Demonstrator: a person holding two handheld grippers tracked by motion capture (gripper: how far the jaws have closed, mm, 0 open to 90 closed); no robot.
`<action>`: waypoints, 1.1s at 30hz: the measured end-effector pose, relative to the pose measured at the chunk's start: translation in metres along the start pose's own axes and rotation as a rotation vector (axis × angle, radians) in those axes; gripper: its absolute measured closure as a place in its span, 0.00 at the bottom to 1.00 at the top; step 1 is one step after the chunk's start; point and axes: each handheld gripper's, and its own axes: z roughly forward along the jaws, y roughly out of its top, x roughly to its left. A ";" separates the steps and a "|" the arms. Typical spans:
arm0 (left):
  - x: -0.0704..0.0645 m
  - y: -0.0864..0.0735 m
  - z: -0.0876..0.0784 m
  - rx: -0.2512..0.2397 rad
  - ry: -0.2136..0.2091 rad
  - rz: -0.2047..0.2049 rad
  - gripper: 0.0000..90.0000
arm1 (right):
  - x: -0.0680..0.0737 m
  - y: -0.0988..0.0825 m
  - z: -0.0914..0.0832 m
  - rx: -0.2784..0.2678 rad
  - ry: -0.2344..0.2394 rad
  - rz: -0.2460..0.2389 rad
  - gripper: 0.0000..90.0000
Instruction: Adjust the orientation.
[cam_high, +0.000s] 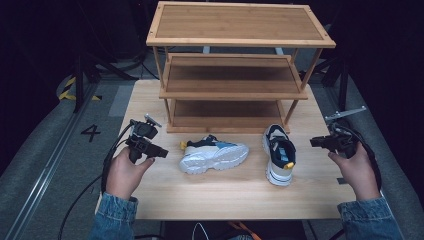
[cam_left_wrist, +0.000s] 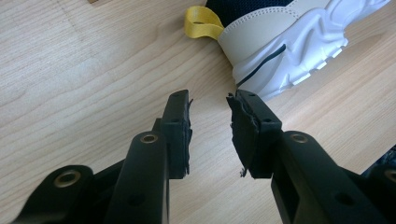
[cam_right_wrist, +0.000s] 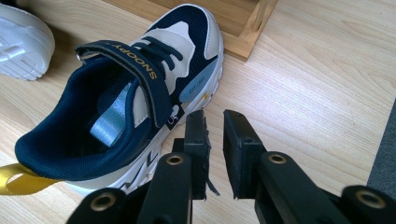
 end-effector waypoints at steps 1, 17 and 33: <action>-0.001 0.001 -0.001 -0.011 0.004 0.006 0.74 | 0.000 0.000 0.000 0.000 -0.001 -0.001 0.88; -0.035 0.022 0.010 -0.039 -0.073 0.167 0.93 | 0.005 -0.011 -0.001 -0.007 0.014 0.003 0.81; -0.054 0.040 0.035 -0.013 -0.096 0.238 0.99 | 0.003 -0.024 -0.005 0.002 0.013 0.032 0.81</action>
